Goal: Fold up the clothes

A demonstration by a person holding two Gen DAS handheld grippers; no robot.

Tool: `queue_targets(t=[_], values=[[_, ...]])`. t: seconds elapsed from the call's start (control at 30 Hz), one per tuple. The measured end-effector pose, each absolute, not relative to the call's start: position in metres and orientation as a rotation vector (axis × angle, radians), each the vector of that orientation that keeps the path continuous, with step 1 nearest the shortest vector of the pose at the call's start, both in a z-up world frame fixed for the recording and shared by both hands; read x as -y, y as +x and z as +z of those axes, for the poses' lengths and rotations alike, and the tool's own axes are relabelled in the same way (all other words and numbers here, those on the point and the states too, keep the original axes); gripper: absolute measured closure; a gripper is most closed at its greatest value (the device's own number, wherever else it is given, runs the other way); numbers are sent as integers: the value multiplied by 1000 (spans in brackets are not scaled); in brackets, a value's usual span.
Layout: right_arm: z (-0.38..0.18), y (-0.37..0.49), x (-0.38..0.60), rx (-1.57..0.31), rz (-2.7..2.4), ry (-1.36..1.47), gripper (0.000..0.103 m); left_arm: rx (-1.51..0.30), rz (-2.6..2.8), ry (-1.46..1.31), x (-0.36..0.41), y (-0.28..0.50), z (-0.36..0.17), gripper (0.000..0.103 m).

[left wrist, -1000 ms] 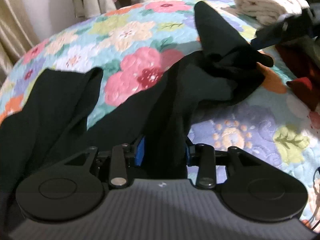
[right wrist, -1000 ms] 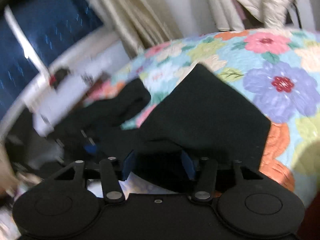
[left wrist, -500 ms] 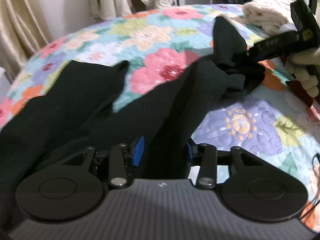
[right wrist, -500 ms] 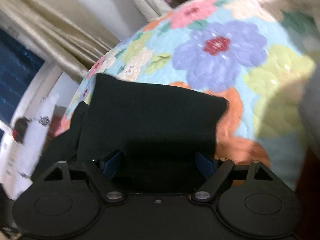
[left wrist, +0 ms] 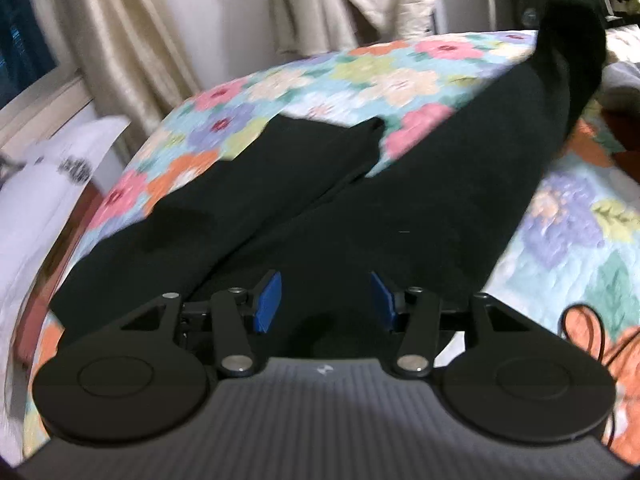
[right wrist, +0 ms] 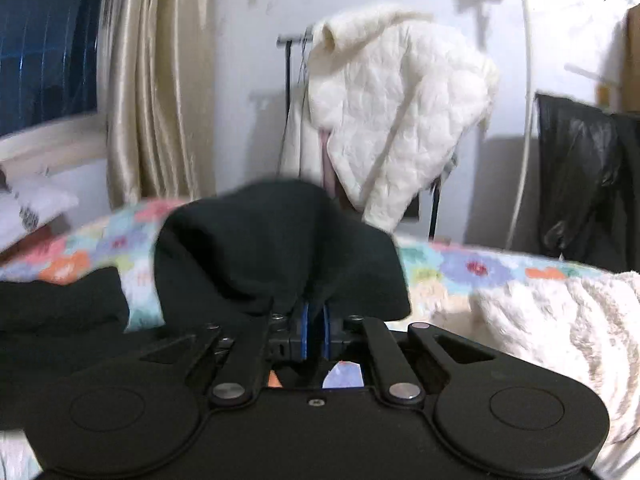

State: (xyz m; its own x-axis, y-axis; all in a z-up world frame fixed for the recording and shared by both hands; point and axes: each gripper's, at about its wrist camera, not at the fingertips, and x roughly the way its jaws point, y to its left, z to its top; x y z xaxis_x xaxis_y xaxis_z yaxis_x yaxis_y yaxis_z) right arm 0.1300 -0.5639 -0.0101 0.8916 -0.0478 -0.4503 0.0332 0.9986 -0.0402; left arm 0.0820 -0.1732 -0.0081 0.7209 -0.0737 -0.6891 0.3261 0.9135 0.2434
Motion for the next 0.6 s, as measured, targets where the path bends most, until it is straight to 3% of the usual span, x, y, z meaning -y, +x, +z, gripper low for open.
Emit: queue_targets(t=[0.03, 0.07, 0.23, 0.27, 0.33, 0.5, 0.6], values=[[-17, 134, 572, -487, -123, -50, 90, -740, -210, 358, 167, 80, -10, 53], [-27, 139, 582, -519, -231, -77, 81, -744, -196, 345, 162, 79, -12, 53], [-35, 138, 619, -564, -259, 83, 77, -733, -224, 301, 162, 84, -19, 53], [-34, 137, 621, -570, -256, 97, 73, -731, -244, 299, 167, 86, -19, 53], [-32, 136, 623, -583, -251, 125, 54, -727, -280, 295, 178, 89, -19, 51], [-50, 134, 629, -632, -148, 296, 40, -721, -308, 282, 198, 98, -25, 49], [-73, 147, 627, -676, -137, 408, 25, -735, -295, 283, 201, 107, -34, 49]])
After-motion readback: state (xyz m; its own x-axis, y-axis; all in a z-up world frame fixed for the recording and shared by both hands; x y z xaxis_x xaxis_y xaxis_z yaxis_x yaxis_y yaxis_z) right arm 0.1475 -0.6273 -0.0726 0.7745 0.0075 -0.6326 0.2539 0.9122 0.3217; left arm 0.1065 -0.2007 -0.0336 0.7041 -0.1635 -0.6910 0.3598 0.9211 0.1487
